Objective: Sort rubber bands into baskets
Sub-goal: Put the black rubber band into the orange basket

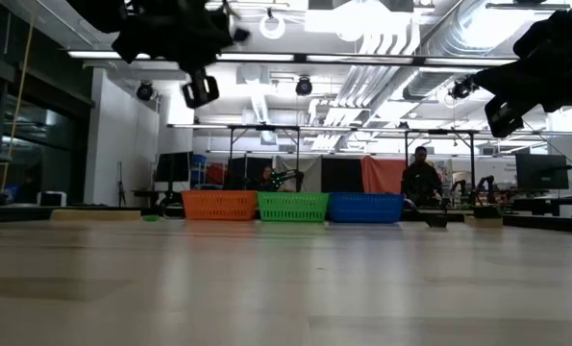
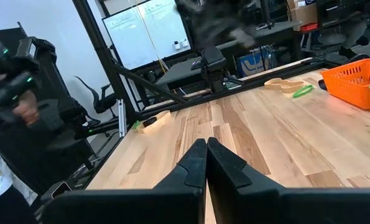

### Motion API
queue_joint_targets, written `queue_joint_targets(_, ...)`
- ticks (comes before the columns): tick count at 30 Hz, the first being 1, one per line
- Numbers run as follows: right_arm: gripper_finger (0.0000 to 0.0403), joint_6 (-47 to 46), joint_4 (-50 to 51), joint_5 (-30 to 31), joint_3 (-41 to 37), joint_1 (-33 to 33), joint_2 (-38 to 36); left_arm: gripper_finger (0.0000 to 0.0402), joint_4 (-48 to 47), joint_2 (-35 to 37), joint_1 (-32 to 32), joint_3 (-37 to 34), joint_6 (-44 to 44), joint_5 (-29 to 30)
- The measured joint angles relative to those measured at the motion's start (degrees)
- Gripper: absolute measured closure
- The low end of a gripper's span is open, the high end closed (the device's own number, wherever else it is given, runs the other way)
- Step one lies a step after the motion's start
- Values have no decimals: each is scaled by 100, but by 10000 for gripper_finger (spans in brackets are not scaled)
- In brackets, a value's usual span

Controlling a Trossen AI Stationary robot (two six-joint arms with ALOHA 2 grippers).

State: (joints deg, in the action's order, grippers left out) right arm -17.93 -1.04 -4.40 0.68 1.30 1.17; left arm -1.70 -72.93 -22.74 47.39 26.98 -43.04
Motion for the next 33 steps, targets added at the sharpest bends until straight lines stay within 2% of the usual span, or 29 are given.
queue_joint_targets(4,402,0,0,2,-2,0,0,401,-112,-79,-838,405,-1033,1248)
queue_joint_targets(8,402,1,0,2,-1,-1,0,401,-1000,-651,-1378,934,-2235,2227)
queue_joint_targets(12,402,0,0,4,0,-2,0,401,-2154,-1572,-1514,1671,-3532,3418)
queue_joint_targets(15,402,1,0,7,-2,-1,0,401,-2548,-2314,-1518,2230,-4066,4543)
queue_joint_targets(18,402,0,0,7,0,-1,0,399,-2849,-2888,-1539,2796,-4453,5212)
queue_joint_targets(24,402,0,0,9,0,-2,0,354,-3625,-3556,-1555,3609,-4485,5328)
queue_joint_targets(33,402,2,0,11,0,-2,0,244,-4170,-3605,-1550,3717,-4135,5312)
